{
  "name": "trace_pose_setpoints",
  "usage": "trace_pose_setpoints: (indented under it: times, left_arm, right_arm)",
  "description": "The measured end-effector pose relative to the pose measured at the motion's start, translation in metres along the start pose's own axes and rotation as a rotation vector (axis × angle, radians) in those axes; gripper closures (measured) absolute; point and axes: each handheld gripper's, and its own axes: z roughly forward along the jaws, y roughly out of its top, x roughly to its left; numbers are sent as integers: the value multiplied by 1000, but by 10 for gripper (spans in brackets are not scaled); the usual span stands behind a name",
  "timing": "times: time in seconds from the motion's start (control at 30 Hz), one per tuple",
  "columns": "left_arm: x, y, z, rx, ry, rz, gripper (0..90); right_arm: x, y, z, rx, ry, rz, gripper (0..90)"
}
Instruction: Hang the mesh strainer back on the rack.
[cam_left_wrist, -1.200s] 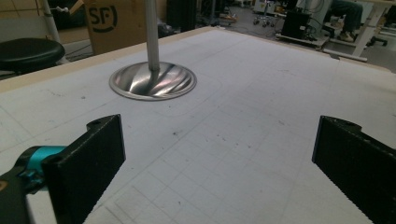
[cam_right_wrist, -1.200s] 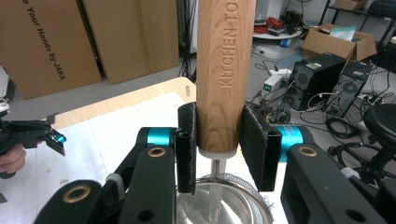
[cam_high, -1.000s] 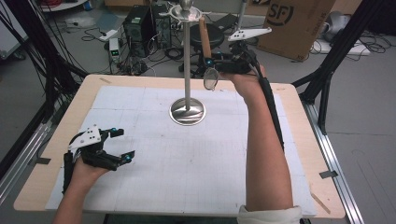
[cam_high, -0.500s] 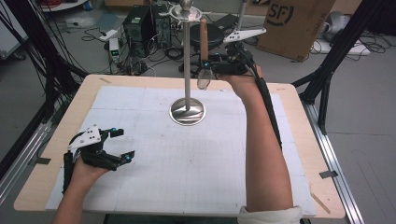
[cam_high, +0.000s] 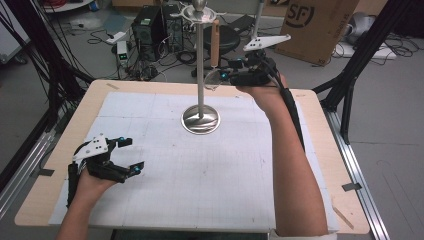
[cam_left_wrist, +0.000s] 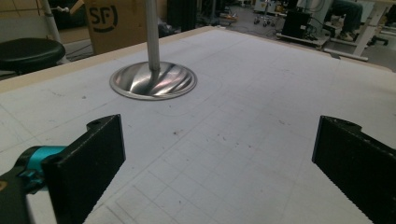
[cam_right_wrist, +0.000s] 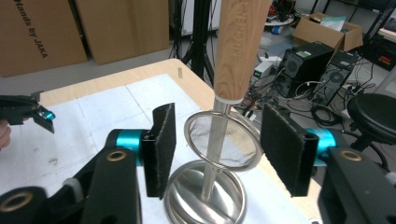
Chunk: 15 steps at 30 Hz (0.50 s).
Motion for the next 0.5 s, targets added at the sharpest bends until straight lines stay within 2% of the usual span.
trace_pose_setpoints:
  times: [0.2,0.37,0.5]
  left_arm:
    - [0,1,-1,-4,2,-1,31]
    - [0,0,0,7,4,4,31]
    - [0,0,0,9,4,4,31]
  right_arm:
    - [4,-18,-9,-24,4,5,414]
    - [8,-32,-17,-22,-15,8,398]
    - [13,-39,-19,-5,-18,-11,376]
